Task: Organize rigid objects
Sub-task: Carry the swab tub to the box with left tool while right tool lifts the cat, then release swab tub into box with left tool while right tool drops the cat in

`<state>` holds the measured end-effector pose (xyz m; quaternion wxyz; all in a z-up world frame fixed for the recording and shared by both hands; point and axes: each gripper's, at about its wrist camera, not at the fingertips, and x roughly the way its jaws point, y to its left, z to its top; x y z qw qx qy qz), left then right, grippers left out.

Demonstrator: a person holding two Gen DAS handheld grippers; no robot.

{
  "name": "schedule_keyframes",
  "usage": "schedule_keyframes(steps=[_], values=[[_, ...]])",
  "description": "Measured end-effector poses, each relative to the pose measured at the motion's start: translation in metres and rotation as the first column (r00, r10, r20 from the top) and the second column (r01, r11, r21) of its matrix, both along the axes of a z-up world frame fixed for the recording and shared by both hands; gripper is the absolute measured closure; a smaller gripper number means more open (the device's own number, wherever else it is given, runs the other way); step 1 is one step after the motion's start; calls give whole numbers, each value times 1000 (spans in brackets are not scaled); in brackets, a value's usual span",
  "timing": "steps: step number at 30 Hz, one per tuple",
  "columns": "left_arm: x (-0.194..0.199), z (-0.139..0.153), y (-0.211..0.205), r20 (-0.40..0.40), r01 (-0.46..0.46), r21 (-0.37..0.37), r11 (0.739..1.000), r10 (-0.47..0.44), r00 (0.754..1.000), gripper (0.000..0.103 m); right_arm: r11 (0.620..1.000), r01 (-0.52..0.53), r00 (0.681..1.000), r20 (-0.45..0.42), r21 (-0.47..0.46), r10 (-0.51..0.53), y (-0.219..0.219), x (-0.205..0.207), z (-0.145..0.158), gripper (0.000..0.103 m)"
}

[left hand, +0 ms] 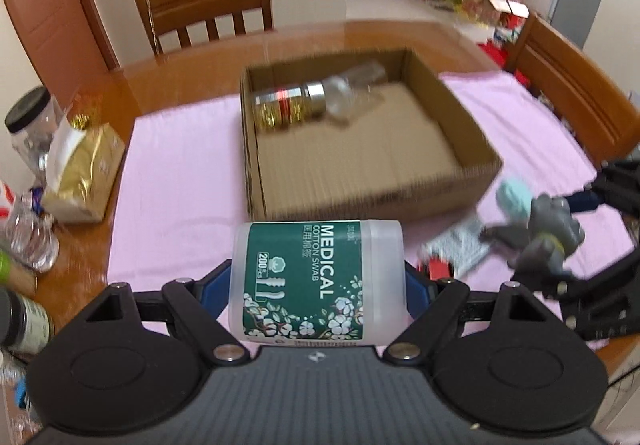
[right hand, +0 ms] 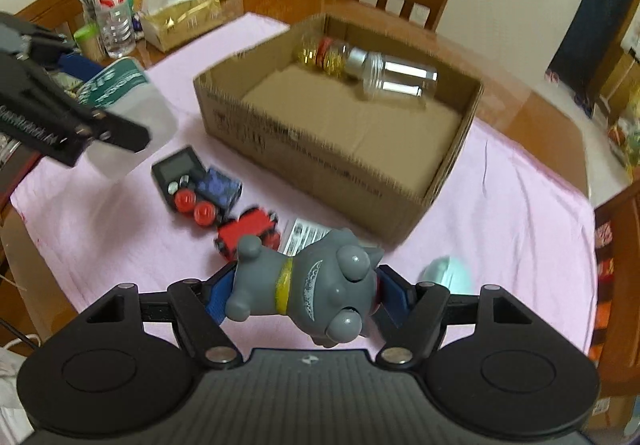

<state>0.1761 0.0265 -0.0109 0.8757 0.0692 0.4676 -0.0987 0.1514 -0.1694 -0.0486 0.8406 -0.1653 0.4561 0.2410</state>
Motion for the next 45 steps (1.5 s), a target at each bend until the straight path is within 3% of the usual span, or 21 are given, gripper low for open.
schedule_keyframes(steps=[7,18,21,25,35,45], values=[[45,12,-9,66,-19,-23,1000,20,998,21,1000,0,998,59,24,-1,3,21,20,26],[97,-7,-17,52,-68,-25,997,69,996,21,999,23,994,110,27,-25,9,57,28,26],[100,-12,-15,59,-74,-25,997,75,995,20,999,32,994,108,32,-35,10,64,27,26],[102,-12,-10,80,-100,-33,994,103,991,4,999,36,994,104,34,-40,12,71,26,26],[88,-5,7,108,-131,-41,990,135,985,4,998,42,995,89,48,-46,17,89,22,26],[61,-7,45,121,-233,-49,971,237,964,4,995,72,996,51,67,-76,24,151,10,26]])
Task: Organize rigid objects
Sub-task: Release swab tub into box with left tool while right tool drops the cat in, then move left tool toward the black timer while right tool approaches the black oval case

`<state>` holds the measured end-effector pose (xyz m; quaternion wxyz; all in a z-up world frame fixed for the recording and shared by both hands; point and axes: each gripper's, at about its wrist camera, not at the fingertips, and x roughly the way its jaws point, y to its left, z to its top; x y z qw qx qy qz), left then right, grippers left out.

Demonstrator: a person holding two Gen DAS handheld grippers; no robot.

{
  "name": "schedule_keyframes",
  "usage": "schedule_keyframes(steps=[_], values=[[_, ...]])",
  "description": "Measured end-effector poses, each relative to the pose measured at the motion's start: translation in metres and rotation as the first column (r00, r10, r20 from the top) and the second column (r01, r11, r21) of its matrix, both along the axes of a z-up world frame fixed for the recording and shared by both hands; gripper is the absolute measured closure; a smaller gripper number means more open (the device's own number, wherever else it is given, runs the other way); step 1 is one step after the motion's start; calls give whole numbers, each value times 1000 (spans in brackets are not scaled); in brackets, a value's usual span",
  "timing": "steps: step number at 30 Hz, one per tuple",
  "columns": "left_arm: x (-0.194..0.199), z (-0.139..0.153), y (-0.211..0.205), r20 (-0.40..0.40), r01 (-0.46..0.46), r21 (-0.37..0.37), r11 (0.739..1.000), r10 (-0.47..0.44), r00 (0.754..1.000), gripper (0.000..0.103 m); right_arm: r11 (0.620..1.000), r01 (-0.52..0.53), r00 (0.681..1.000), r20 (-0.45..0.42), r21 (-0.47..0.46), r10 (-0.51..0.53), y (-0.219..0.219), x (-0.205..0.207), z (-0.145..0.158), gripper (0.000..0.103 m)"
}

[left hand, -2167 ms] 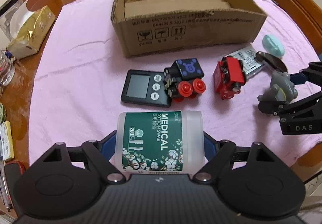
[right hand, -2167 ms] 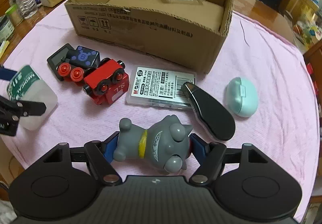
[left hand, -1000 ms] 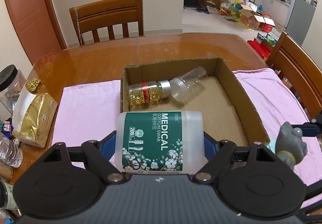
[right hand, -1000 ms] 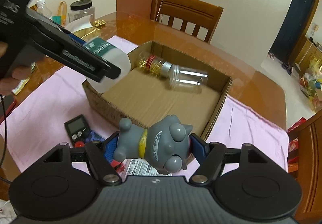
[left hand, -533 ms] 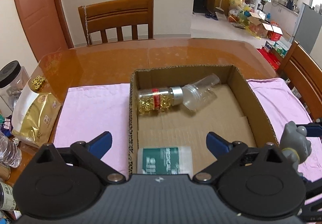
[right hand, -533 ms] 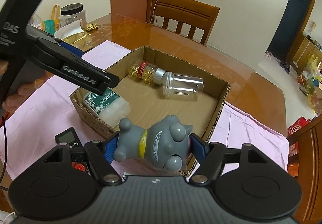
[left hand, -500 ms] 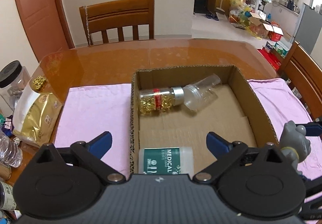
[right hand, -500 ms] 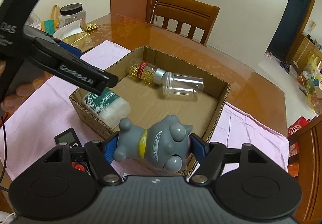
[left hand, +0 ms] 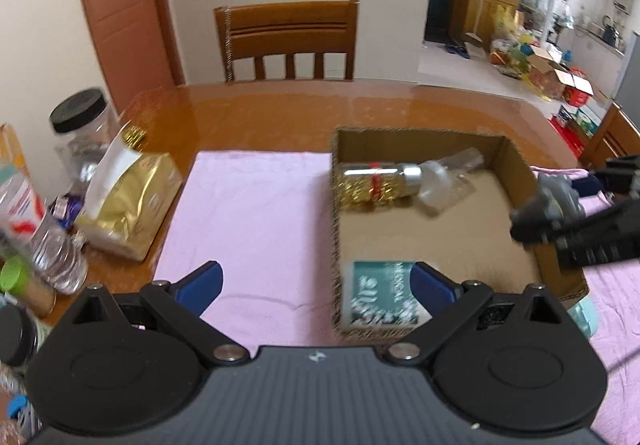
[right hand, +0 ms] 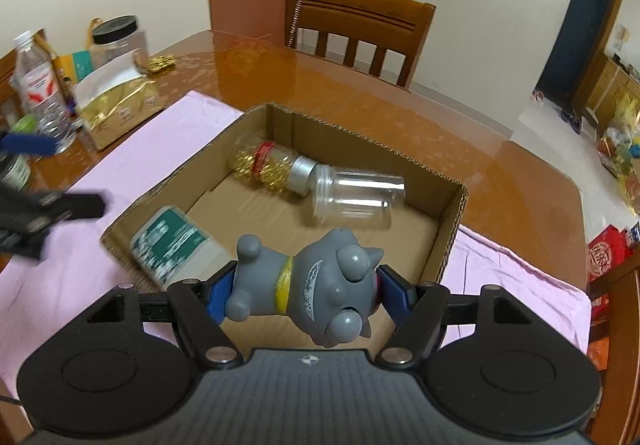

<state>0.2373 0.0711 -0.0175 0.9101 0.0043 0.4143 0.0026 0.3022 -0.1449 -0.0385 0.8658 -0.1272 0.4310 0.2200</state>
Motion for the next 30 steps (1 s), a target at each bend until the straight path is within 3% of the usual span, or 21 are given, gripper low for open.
schedule_keyframes(steps=[8,10,12,30], values=[[-11,-8,16,-26,-45,-12,999,45,999,4,998,46,999,-4,-33,-46,8,44,-12,24],[-13,-9,18,-29,-50,-11,999,50,998,4,997,68,998,11,-39,-68,9,48,-11,7],[-14,-9,19,-31,-52,-13,999,51,998,4,997,74,997,36,-22,-73,8,47,-6,2],[-40,0,-8,-37,-44,2,999,44,998,4,996,85,992,100,-36,-81,-14,-5,26,0]])
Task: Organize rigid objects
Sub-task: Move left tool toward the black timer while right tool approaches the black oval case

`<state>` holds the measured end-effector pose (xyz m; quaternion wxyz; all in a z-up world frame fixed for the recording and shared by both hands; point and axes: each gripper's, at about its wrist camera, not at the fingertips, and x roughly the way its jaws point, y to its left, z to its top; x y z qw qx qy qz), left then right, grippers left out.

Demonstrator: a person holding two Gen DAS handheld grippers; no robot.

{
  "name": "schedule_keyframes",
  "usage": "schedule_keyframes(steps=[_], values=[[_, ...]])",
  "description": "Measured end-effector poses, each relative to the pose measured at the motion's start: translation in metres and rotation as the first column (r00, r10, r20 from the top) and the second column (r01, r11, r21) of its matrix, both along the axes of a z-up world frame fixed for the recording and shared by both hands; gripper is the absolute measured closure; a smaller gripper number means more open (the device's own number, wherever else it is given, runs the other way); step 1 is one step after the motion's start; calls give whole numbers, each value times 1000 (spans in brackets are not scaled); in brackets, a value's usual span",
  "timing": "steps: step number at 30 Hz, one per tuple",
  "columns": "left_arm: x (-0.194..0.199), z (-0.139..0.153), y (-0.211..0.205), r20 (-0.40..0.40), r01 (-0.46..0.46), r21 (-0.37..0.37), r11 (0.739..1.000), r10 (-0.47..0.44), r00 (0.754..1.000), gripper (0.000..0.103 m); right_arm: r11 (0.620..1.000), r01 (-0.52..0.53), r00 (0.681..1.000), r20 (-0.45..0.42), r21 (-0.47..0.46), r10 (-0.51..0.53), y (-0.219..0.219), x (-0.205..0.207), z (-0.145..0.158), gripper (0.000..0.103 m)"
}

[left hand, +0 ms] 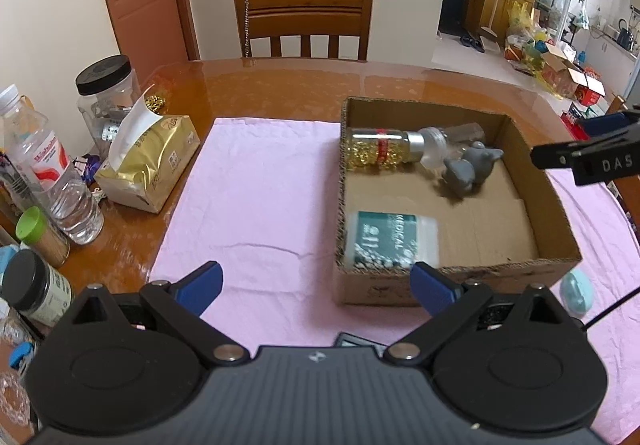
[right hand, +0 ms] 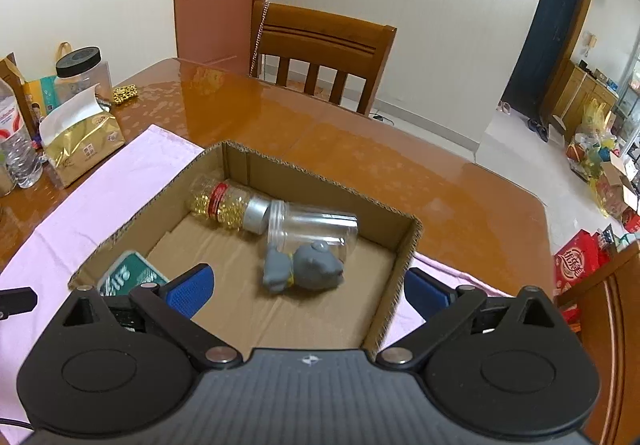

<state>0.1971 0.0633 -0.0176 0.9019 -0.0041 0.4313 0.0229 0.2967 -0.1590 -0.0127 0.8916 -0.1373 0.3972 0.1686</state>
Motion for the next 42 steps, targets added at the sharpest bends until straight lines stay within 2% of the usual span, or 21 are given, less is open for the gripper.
schedule_keyframes(steps=[3,8,14,17,20,25,28,30,36,42], values=[[-11,3,-10,1,-10,6,1000,10,1000,4,1000,-4,1000,14,-12,4,-8,-17,4,0],[-32,3,-24,-5,-46,17,999,46,999,4,1000,18,1000,-4,26,-18,-32,-45,4,0],[-51,-6,-30,1,-75,18,997,75,997,3,988,130,989,-86,84,-123,-68,-75,-25,0],[-54,-16,-28,5,-61,6,998,61,998,4,975,208,975,-96,76,-201,-78,-88,-49,0],[-52,-29,-26,-12,-39,15,999,39,999,4,949,306,946,-137,73,-295,-87,-94,-73,0],[-47,-50,-22,-52,21,21,1000,-20,998,4,864,494,854,-239,95,-462,-100,-90,-112,0],[-42,-60,-18,-72,45,16,999,-44,996,4,831,552,814,-257,67,-520,-99,-84,-129,0],[-38,-66,-15,-84,62,10,998,-60,995,3,819,571,799,-265,56,-539,-99,-80,-137,0],[-26,-78,-4,-113,109,-2,994,-109,988,4,826,563,795,-276,4,-541,-92,-87,-147,0],[-18,-89,1,-149,210,4,978,-207,967,4,862,507,826,-274,-20,-492,-86,-109,-149,0]])
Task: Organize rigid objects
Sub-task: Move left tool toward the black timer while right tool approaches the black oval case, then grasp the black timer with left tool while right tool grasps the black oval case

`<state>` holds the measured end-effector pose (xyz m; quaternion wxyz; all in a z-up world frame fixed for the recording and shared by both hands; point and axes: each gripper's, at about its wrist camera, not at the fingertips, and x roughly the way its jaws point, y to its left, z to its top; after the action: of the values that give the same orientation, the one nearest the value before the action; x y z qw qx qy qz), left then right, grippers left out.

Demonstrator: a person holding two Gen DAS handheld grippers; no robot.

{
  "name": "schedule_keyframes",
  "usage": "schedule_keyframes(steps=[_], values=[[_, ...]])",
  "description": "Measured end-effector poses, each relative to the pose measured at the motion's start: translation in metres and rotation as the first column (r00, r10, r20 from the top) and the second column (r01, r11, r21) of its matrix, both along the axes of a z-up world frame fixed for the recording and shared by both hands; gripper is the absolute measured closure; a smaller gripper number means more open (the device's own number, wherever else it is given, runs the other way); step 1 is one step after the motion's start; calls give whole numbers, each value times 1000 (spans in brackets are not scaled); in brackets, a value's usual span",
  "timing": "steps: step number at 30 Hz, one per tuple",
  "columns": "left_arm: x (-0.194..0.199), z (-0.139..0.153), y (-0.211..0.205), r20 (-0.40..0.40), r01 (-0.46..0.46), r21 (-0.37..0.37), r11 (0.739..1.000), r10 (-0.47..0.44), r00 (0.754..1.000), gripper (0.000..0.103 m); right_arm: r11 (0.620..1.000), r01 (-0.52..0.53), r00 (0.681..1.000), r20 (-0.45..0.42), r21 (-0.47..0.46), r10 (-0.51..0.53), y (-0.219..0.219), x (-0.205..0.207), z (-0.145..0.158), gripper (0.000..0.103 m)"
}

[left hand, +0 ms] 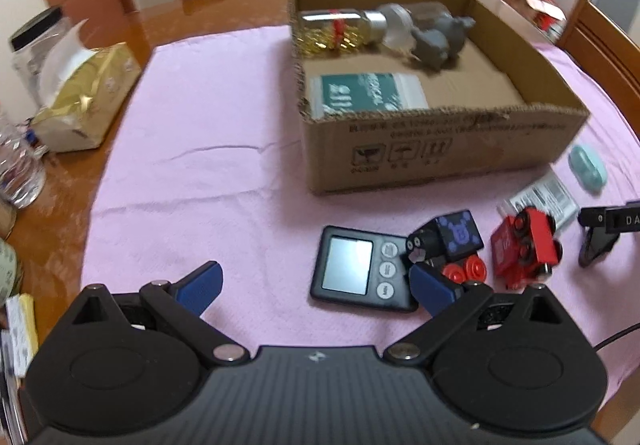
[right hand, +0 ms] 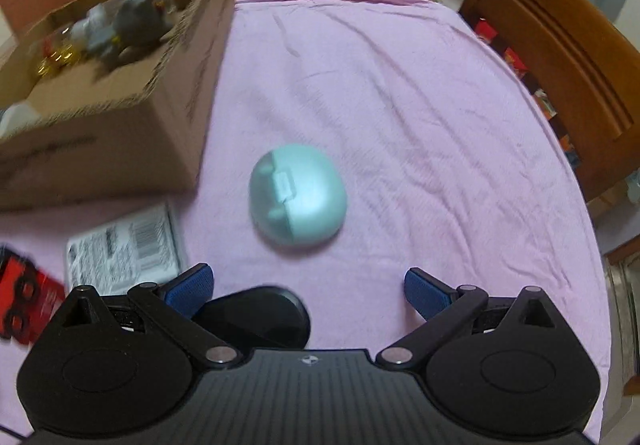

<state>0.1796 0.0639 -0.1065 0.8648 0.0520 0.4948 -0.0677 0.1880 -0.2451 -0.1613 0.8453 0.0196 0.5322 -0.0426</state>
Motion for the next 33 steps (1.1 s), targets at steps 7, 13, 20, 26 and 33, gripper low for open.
schedule_keyframes(steps=[7,13,20,26,33], values=[[0,-24,-11,-57,143,34,989,-141,988,4,1000,-23,1000,1,2,23,1,-7,1,0],[10,-33,-14,-58,150,19,988,-149,987,3,1000,-17,1000,11,0,17,2,-8,1,0],[18,-35,-9,-24,121,-3,993,-121,992,2,999,-41,999,17,13,41,1,-14,2,0],[19,-33,-3,-2,126,-18,992,-126,992,13,977,-195,980,66,82,190,6,-33,14,0],[22,-30,-9,2,144,-20,989,-144,990,27,913,-406,914,31,23,406,12,-43,8,0]])
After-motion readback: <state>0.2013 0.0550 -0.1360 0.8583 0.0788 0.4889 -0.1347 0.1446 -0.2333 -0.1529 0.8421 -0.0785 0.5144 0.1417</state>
